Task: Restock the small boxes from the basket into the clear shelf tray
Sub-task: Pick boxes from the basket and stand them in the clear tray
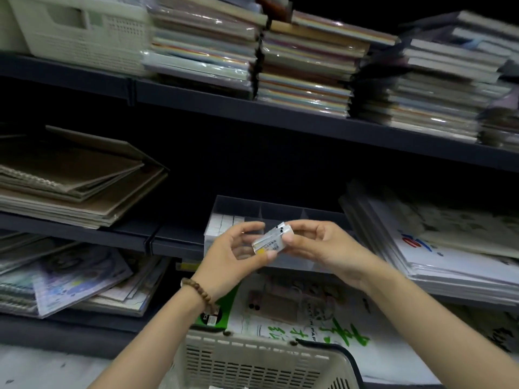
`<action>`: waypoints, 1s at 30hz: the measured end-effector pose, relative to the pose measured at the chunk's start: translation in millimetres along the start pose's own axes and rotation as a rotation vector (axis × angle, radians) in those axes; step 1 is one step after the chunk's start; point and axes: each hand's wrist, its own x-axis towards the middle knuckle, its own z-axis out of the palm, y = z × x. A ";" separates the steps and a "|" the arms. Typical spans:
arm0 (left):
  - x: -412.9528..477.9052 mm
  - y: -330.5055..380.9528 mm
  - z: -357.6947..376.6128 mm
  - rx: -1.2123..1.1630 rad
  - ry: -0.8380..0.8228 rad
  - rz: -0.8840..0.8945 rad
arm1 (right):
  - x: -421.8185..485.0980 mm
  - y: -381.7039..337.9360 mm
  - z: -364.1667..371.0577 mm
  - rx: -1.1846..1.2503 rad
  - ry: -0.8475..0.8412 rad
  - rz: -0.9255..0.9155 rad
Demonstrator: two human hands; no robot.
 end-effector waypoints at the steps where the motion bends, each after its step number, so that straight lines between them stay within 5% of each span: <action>1: 3.6 -0.6 -5.8 0.013 0.032 0.019 | 12.2 -3.9 -0.8 -0.018 0.008 -0.007; 7: 19.4 -28.3 -54.4 0.074 0.305 -0.128 | 81.5 -15.6 -10.0 -0.233 0.079 0.046; 10: 18.8 -46.0 -61.0 0.090 0.247 -0.283 | 108.2 -9.8 -8.7 -0.441 0.041 0.113; 19: 17.9 -46.6 -56.6 0.020 0.208 -0.252 | 135.7 14.5 20.4 -0.878 0.023 0.087; 26: 16.3 -45.2 -51.2 0.041 0.199 -0.238 | 130.7 21.2 19.3 -0.558 0.137 0.163; 30: 15.4 -44.8 -50.4 0.053 0.201 -0.235 | 129.7 23.5 21.2 -0.622 0.182 0.163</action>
